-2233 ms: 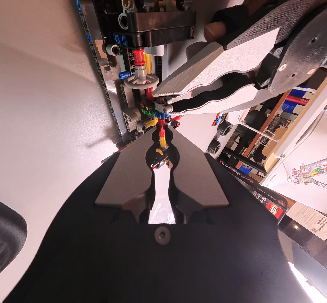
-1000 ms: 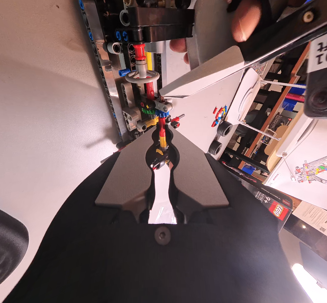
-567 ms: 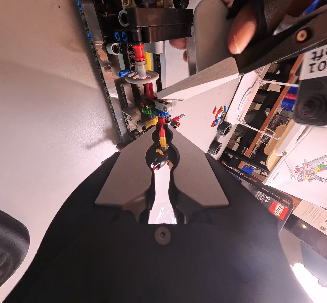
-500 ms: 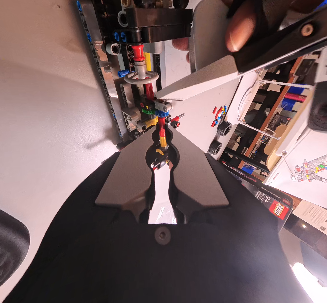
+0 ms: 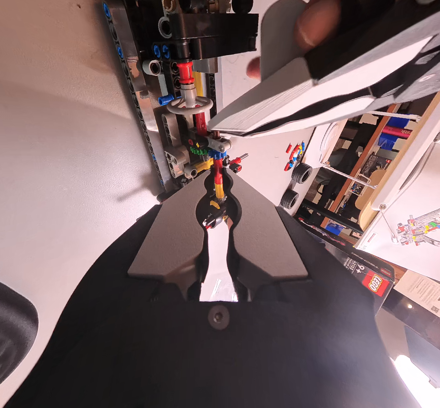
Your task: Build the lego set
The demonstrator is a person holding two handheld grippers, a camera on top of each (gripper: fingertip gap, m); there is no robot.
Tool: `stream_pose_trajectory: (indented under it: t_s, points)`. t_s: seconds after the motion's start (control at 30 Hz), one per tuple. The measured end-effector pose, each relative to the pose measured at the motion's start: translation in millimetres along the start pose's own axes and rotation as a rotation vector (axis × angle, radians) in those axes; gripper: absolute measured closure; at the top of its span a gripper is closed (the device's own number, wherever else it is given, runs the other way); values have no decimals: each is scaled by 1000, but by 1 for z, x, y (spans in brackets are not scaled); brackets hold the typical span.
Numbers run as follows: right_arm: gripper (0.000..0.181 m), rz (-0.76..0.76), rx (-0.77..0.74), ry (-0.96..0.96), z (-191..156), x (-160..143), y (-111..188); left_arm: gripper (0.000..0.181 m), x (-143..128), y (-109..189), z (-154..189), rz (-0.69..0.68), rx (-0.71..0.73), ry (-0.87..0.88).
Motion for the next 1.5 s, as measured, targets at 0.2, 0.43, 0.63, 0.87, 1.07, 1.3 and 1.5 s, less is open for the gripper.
stream_pose_trajectory:
  t_s: [0.2,0.43,0.63,0.87,1.07,1.3,1.5]
  points:
    - [177,9,1,9,0,-1,1,159,-2,4,-14,75,-34,-227]
    - [177,24,6,14,0,-2,1,152,-5,-14,-23,77,-141,-412]
    - [177,37,13,22,0,-3,3,155,-3,-16,-26,62,-180,-437]
    - [177,31,11,29,-1,-3,4,157,0,-17,-26,15,-195,-459]
    - [177,41,11,41,-3,-3,5,159,0,-18,-27,10,-225,-473]
    - [177,53,5,44,-6,-5,6,160,2,-19,-27,-10,-256,-499]
    - [177,62,5,41,-7,-8,2,161,4,-20,-28,-32,-287,-519]
Point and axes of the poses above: each gripper's, where its closed fingertips meet, y back along the fingers, x out of its top, z = x × y across the jaws, the point moved 9 cm from there along y, back along the fingers, and after that the axes turned 6 degrees about -z, right-handed, at the moved point
